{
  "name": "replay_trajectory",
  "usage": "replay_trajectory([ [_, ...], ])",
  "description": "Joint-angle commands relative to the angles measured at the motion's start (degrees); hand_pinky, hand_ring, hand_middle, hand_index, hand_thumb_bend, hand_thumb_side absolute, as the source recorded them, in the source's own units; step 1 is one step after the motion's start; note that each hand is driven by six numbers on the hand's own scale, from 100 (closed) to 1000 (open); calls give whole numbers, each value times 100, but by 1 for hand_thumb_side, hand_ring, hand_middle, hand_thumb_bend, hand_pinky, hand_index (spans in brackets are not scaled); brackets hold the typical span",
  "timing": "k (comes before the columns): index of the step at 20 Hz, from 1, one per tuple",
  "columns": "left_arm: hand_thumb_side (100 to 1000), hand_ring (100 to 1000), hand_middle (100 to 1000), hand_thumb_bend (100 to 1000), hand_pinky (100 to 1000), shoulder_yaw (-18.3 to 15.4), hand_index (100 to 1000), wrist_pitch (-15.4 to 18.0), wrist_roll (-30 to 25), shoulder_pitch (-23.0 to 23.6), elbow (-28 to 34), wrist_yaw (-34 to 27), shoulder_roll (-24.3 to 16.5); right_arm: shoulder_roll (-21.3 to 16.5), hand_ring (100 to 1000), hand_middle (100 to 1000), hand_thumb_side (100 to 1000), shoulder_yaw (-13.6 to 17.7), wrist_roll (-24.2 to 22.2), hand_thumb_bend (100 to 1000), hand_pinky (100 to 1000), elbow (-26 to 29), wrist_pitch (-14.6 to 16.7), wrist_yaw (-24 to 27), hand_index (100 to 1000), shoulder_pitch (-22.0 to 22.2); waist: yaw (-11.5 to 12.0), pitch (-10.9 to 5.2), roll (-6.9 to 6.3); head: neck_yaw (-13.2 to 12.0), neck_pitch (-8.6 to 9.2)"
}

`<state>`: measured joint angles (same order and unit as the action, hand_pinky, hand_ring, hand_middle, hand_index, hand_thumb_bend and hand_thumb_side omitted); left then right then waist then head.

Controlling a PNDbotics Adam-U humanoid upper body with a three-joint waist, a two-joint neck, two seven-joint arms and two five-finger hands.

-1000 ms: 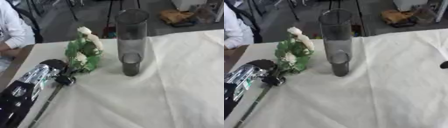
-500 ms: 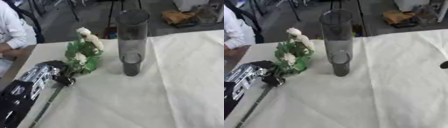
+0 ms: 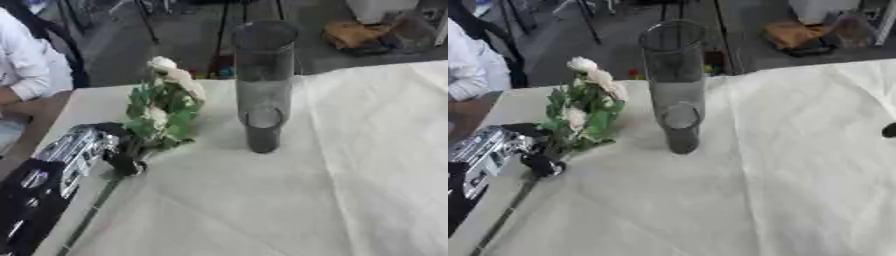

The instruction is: Arrange flowers into the vase.

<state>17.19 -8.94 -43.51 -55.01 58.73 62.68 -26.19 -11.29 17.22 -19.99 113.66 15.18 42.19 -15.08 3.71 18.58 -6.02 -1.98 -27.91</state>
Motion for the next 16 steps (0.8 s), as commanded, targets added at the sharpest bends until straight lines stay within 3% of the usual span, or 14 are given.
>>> replay_trajectory([
  [1,339,200,318,187,100,77,566,-28,3,49,-97,57,-17,-86,701,527,807,-9,9,100,552,93,0,9,738,-47,-14,-64,35,-26,46],
  [7,304,122,228,100,100,71,457,-89,118,43,-135,172,2,-76,701,527,805,-14,-10,100,553,93,0,-5,738,-48,-22,-50,39,-28,40],
  [16,297,100,109,100,100,62,318,-189,343,98,-124,28,-5,-78,700,526,803,-12,-14,100,553,93,13,8,738,-41,-13,-53,51,-24,84],
])
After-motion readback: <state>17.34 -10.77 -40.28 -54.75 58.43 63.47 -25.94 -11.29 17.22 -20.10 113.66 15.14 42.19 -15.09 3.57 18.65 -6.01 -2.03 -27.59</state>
